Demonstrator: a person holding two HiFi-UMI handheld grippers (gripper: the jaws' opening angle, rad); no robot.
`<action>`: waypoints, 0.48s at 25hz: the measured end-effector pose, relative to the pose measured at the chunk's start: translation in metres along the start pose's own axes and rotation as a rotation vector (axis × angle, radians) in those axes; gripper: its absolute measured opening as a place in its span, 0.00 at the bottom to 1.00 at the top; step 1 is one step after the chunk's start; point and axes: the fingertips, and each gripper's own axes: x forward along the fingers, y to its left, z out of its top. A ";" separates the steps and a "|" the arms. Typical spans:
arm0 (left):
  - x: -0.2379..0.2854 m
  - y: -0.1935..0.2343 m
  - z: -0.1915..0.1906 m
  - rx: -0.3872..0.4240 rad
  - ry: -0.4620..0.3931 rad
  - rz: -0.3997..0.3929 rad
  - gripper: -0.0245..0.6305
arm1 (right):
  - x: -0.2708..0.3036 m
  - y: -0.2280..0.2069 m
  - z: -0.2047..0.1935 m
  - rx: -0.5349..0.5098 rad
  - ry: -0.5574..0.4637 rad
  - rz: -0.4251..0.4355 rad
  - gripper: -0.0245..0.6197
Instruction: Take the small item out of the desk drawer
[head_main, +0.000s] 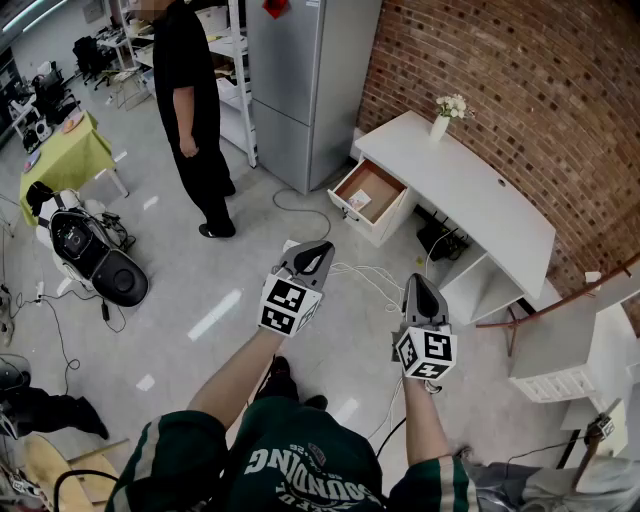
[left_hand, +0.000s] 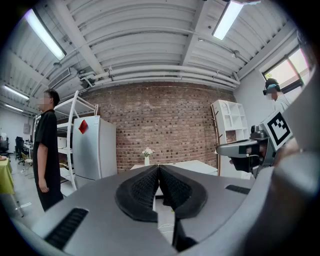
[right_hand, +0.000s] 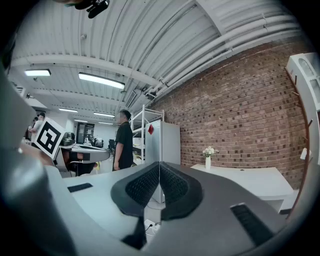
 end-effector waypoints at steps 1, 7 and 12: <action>0.000 0.000 0.002 0.002 -0.003 -0.001 0.06 | 0.000 0.002 0.000 -0.007 -0.002 0.001 0.08; 0.002 0.001 0.009 0.003 -0.013 -0.001 0.06 | 0.000 0.004 0.001 -0.042 -0.003 0.001 0.08; 0.003 -0.003 0.010 0.012 -0.013 -0.001 0.06 | 0.000 0.005 -0.004 -0.051 0.018 0.015 0.08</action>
